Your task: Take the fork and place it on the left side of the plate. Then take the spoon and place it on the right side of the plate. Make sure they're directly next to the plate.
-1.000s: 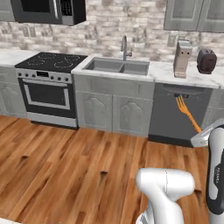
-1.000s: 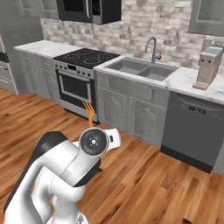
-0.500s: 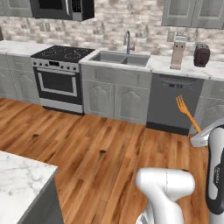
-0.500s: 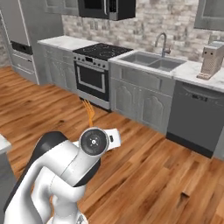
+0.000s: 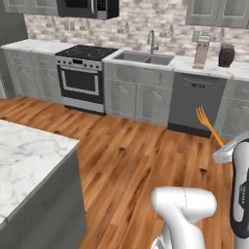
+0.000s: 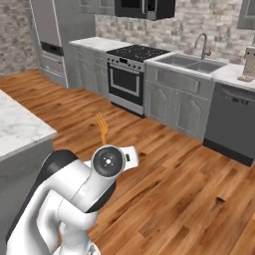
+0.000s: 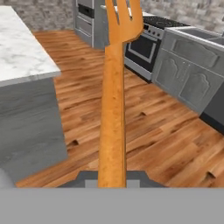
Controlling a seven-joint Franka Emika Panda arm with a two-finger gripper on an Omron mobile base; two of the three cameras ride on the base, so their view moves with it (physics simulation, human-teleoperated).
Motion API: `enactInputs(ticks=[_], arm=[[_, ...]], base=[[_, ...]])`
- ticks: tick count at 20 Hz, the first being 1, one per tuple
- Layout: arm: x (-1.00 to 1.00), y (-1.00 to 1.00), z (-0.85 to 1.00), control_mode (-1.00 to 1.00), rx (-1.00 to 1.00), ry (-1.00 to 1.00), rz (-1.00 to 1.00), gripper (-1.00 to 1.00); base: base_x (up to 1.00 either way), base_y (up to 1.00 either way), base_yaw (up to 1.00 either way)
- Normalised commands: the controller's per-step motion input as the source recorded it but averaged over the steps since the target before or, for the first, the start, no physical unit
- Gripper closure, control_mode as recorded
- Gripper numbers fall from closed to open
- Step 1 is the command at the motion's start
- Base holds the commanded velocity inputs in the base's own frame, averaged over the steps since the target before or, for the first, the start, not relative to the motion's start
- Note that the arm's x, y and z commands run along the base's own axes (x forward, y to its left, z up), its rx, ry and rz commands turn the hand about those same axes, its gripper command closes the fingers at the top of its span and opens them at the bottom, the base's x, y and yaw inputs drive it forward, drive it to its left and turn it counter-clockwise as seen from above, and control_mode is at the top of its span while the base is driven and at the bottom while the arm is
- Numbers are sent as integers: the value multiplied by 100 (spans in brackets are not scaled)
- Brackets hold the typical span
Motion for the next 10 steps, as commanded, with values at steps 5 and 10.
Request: enactInputs(ticks=[5,10], arm=[[0,0,0,100,0,0,0,100],[0,0,0,100,0,0,0,100]], base=[[-100,44,13],[-98,53,11]])
